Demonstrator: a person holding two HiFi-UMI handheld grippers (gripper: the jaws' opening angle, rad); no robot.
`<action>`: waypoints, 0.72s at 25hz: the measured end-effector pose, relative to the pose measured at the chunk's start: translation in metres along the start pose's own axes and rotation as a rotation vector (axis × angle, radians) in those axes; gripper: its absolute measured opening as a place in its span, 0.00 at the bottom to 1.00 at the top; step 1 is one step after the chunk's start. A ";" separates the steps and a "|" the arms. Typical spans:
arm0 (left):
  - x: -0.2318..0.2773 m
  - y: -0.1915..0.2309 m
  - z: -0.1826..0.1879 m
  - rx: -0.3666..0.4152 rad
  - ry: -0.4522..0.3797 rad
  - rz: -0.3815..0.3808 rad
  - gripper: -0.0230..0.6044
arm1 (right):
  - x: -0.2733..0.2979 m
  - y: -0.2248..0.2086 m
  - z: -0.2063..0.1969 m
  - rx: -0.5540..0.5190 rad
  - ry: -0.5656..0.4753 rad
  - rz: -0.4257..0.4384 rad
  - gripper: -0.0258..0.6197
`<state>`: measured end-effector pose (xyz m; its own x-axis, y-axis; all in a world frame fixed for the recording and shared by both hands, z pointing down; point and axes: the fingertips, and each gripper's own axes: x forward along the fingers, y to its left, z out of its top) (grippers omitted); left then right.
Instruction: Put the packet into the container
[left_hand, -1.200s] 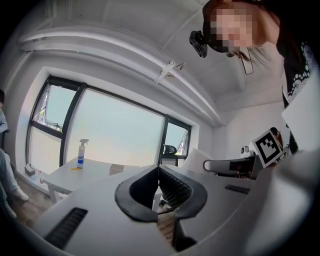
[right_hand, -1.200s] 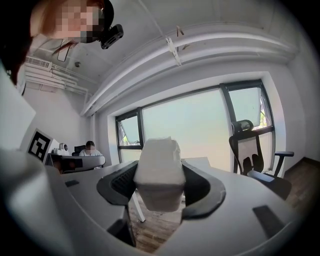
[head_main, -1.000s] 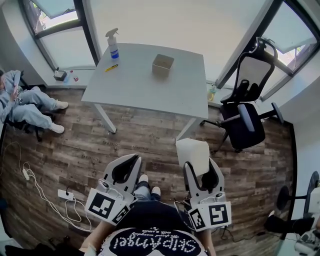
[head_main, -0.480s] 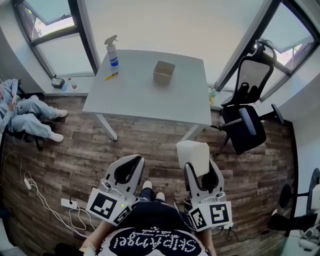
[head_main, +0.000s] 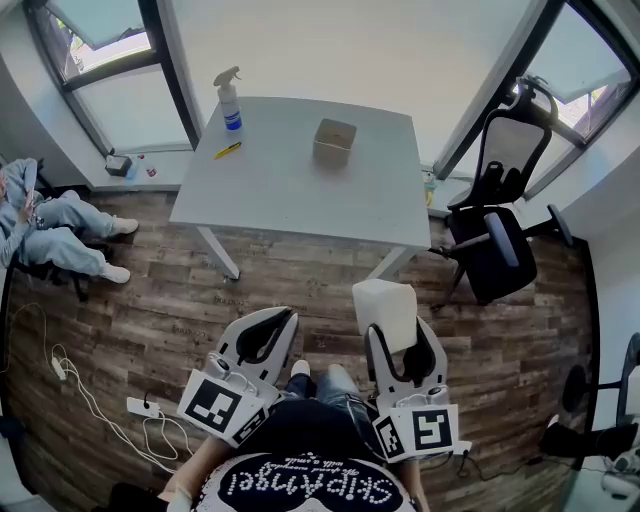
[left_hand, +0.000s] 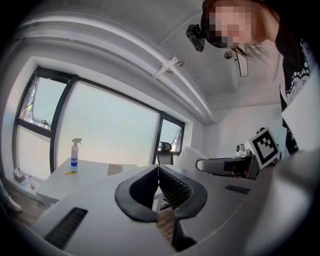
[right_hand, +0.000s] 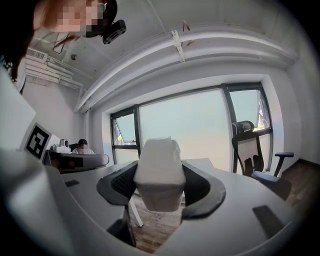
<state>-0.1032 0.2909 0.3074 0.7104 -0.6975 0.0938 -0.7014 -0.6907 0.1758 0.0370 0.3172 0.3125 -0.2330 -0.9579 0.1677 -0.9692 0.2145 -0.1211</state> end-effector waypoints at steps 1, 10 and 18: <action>0.001 0.000 -0.001 -0.003 0.002 -0.003 0.05 | 0.000 0.001 0.000 -0.005 -0.001 0.000 0.44; 0.015 0.001 -0.006 -0.024 0.021 -0.013 0.05 | 0.013 -0.006 0.001 0.006 0.006 0.011 0.44; 0.043 0.016 -0.006 -0.029 0.034 0.015 0.05 | 0.044 -0.024 0.001 0.028 0.029 0.030 0.44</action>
<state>-0.0836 0.2506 0.3198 0.7015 -0.7007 0.1301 -0.7107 -0.6739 0.2019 0.0498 0.2694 0.3215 -0.2648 -0.9450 0.1921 -0.9591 0.2375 -0.1540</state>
